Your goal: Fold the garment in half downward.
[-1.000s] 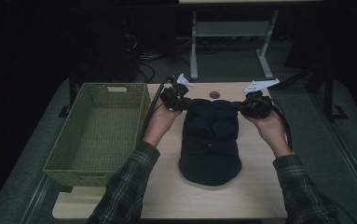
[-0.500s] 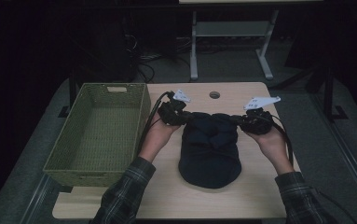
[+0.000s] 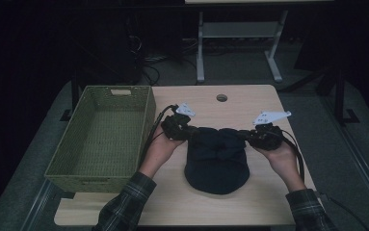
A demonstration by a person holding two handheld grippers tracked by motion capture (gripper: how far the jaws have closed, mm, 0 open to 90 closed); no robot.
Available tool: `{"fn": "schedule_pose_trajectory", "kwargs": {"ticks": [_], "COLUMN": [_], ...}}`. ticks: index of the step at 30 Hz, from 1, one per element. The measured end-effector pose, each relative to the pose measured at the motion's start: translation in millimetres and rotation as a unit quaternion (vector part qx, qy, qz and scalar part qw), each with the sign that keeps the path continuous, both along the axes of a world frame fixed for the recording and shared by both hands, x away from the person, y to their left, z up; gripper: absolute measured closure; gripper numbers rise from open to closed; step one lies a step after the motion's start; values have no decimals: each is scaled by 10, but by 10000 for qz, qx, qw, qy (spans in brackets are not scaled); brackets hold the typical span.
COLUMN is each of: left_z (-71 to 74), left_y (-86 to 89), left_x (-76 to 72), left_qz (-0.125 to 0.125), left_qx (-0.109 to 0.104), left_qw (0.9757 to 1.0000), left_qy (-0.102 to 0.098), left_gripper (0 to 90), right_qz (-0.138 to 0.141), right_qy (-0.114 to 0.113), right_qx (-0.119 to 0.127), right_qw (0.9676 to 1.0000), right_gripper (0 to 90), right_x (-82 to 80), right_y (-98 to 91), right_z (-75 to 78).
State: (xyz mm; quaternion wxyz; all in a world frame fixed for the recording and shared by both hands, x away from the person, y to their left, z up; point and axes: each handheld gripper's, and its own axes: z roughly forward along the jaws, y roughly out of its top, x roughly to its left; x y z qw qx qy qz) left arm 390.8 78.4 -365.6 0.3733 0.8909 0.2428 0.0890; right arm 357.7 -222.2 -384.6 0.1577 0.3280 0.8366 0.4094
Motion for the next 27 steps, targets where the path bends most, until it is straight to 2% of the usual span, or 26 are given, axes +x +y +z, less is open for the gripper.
{"fn": "schedule_pose_trajectory", "kwargs": {"ticks": [7,12,18,22,24,26,27], "left_z": [-52,-89,-176,-206,-218,-239,-253], "left_y": [14,40,85,101,104,102,104], "left_x": [-136,-234,-357,-427,-463,-500,-522], "left_qz": [-157,-264,-359,-422,-446,-449,-465], "left_qx": [70,22,-87,-23,13,19,33], "left_qw": [9998,9995,9987,9983,9981,9979,9978], "left_qy": [91,146,363,403,431,461,462], "left_gripper": [790,790,789,789,788,787,787], "right_qz": [88,161,241,310,304,296,321], "right_qy": [75,107,143,138,173,304,279], "right_qx": [57,121,108,53,66,23,2], "right_qw": [9999,9997,9995,9994,9994,9991,9991], "right_gripper": [822,817,804,800,798,788,785], "right_x": [-153,-282,-432,-524,-568,-614,-637], "right_y": [-18,-38,-41,-34,-21,-3,-1], "right_z": [-74,-92,-161,-202,-222,-236,-242]}}
